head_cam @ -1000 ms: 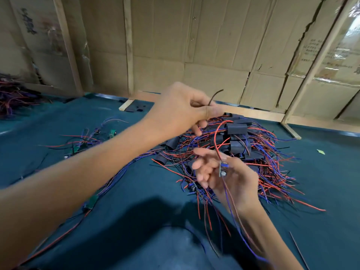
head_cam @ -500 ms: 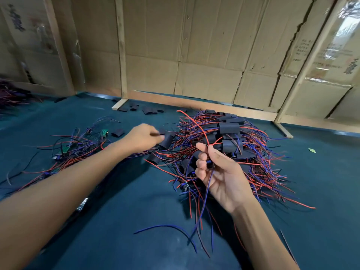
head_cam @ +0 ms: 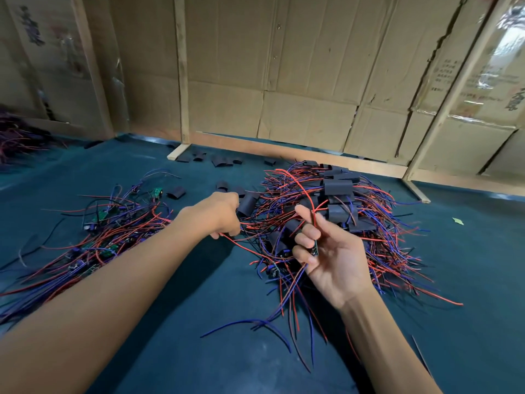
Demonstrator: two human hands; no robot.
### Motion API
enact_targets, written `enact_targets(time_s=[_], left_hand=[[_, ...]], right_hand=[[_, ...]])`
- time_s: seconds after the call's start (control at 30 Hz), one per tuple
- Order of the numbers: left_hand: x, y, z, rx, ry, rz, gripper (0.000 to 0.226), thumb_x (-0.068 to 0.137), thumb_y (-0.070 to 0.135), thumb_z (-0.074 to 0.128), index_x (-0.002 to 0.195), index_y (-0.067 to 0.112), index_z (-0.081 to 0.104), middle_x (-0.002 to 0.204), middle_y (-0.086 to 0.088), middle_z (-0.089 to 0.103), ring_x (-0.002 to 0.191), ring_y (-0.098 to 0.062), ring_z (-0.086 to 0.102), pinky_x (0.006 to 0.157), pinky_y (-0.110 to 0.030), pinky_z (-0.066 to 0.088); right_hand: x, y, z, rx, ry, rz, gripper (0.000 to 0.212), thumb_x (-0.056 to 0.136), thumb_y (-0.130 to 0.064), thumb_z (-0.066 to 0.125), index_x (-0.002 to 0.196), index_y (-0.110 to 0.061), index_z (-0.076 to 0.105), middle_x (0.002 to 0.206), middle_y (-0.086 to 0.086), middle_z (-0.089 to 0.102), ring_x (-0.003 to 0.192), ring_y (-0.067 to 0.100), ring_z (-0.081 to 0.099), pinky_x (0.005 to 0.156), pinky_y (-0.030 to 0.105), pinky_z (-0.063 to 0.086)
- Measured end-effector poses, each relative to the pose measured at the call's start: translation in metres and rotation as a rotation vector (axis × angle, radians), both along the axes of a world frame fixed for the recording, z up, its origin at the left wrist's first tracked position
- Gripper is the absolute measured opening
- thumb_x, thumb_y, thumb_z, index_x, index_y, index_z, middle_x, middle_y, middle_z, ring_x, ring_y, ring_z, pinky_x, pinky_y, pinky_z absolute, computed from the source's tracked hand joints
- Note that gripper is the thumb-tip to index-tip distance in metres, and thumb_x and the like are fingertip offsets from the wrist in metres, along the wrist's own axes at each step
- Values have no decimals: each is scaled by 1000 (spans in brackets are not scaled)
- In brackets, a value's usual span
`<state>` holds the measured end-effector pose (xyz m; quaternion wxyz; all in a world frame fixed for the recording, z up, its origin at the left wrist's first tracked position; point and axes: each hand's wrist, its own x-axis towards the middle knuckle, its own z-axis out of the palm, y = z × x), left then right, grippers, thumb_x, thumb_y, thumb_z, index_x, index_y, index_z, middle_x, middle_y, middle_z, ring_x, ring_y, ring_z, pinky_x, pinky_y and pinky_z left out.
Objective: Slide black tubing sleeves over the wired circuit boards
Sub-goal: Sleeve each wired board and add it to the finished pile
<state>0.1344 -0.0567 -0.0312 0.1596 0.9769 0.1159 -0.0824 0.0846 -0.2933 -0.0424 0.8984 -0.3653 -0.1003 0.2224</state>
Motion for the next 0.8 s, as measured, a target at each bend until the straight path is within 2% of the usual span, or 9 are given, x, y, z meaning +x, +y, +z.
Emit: enact_targets(time_s=[0.1, 0.2, 0.27, 0.33, 0.4, 0.47, 0.57, 0.63, 0.8], left_hand=[[0, 4, 3, 49, -41, 17, 48, 79, 7, 50, 127, 16, 51, 88, -2, 63, 51, -16, 71, 73, -39, 63], [-2, 19, 16, -186, -97, 189, 30, 85, 0, 46, 112, 13, 51, 76, -10, 74, 61, -23, 74, 76, -40, 62], [-4, 22, 23, -632, -276, 339, 22, 89, -4, 46, 105, 10, 50, 75, -13, 70, 60, -23, 70, 63, -35, 61], [-13, 12, 25, -1244, -356, 375, 19, 90, -2, 42, 104, 6, 53, 75, -12, 62, 51, -16, 55, 48, -24, 47], [-23, -4, 14, -1821, -255, 275, 29, 89, 7, 39, 114, 2, 53, 77, -13, 59, 54, -17, 51, 49, -24, 42], [-31, -18, 1, -2112, -166, 177, 39, 88, 13, 39, 123, 0, 52, 84, -15, 61, 67, -22, 57, 58, -28, 51], [-36, -33, -14, -2322, -175, 115, 32, 91, 9, 42, 121, -2, 50, 96, -20, 60, 85, -29, 62, 80, -37, 60], [-39, -38, -19, -2376, -188, 119, 23, 97, 7, 42, 113, -6, 52, 97, -23, 57, 89, -35, 66, 85, -45, 59], [-44, -37, -21, -2395, -244, 44, 29, 99, 8, 50, 125, -4, 48, 110, -29, 64, 116, -53, 59, 96, -60, 50]], right_hand=[[0, 1, -1, -48, -5, -24, 38, 96, -32, 61, 115, 0, 72, 69, -5, 36, 58, 8, 34, 43, 19, 28], [-2, 3, -2, -154, -74, -25, 28, 95, -29, 63, 102, -6, 77, 68, -4, 39, 57, 8, 38, 42, 18, 29], [-4, 4, -1, -199, -119, -11, 24, 93, -29, 64, 96, -9, 77, 68, -3, 43, 56, 9, 39, 41, 19, 29], [-6, 7, 0, -199, -141, 18, 22, 94, -28, 63, 93, -9, 75, 67, -2, 48, 54, 10, 41, 39, 19, 28], [-8, 9, -1, -199, -156, 34, 22, 94, -26, 62, 93, -9, 75, 67, 0, 51, 52, 11, 42, 37, 20, 26], [-9, 9, -2, -201, -178, 18, 21, 94, -27, 62, 94, -9, 75, 68, 0, 51, 52, 12, 42, 37, 20, 25], [-8, 8, -1, -194, -226, -37, 22, 94, -27, 61, 94, -12, 77, 66, -1, 52, 53, 11, 44, 37, 19, 27], [-9, 9, -1, -240, -302, -132, 22, 96, -26, 60, 92, -14, 77, 66, 1, 55, 52, 12, 44, 39, 19, 28], [-14, 14, -17, -848, -818, -652, 24, 97, -44, 53, 93, -28, 71, 64, -5, 65, 46, 13, 55, 50, 26, 44]])
